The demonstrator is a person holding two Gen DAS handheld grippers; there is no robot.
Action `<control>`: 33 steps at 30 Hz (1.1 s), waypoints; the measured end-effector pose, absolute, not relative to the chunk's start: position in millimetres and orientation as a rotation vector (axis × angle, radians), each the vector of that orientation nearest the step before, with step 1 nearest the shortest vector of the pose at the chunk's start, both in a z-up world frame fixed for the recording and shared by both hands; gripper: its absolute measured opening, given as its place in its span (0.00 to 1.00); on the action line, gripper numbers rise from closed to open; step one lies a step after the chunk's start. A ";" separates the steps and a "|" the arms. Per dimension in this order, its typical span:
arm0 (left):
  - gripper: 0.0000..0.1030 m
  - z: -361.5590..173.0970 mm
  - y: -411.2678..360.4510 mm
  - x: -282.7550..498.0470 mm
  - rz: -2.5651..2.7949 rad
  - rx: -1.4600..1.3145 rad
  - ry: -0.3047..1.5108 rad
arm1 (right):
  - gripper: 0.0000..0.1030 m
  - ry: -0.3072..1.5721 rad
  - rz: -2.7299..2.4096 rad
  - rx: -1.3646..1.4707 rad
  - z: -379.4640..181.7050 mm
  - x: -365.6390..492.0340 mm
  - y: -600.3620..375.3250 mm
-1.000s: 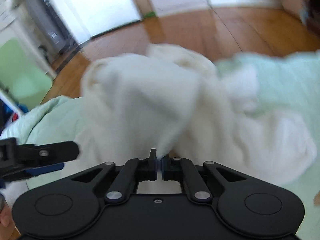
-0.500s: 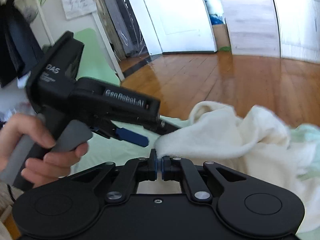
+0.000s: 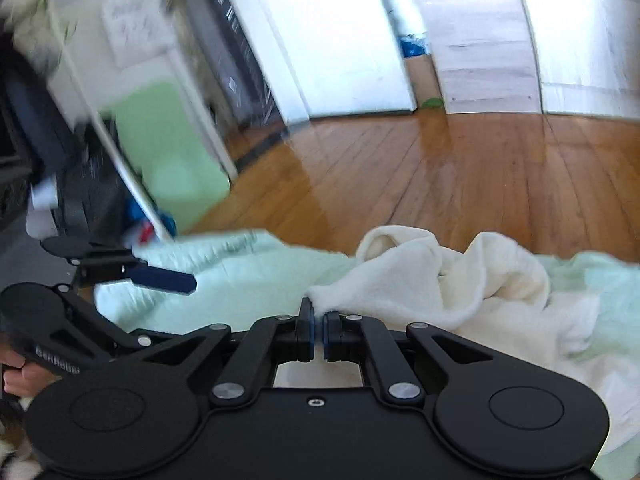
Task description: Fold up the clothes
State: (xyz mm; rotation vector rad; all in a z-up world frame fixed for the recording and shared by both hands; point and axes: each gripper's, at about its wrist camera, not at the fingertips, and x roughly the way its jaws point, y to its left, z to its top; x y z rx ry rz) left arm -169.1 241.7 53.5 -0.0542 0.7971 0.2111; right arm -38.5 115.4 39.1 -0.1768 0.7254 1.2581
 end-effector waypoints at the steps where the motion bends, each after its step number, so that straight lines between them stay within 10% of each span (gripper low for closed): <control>1: 0.80 48.9 237.4 -170.8 0.165 -0.052 0.754 | 0.06 0.718 1.255 -0.225 39.7 -42.1 117.6; 13: 0.91 -56.1 259.1 -111.1 0.165 -0.351 0.727 | 0.06 0.861 1.460 -0.132 19.4 -41.5 117.0; 15: 0.72 -58.7 267.9 -109.2 0.228 -0.313 0.710 | 0.07 0.831 1.462 -0.137 16.4 -39.1 108.8; 17: 0.26 -52.2 269.3 -113.4 0.309 -0.157 0.685 | 0.07 0.803 1.435 -0.114 10.5 -28.7 97.6; 19: 0.13 -45.9 278.0 -115.7 0.403 -0.054 0.672 | 0.09 0.767 1.360 -0.101 5.2 -16.9 87.4; 22: 0.13 -35.0 318.5 -124.5 0.485 -0.153 0.654 | 0.51 0.746 1.168 -0.214 -12.3 -0.9 80.0; 30: 0.13 -13.8 423.6 -171.7 0.801 -0.260 0.531 | 0.58 0.677 0.849 -0.664 -83.8 3.2 113.9; 33: 0.13 -12.1 446.9 -182.8 0.864 -0.273 0.535 | 0.89 0.551 0.726 -0.786 -107.7 8.2 132.6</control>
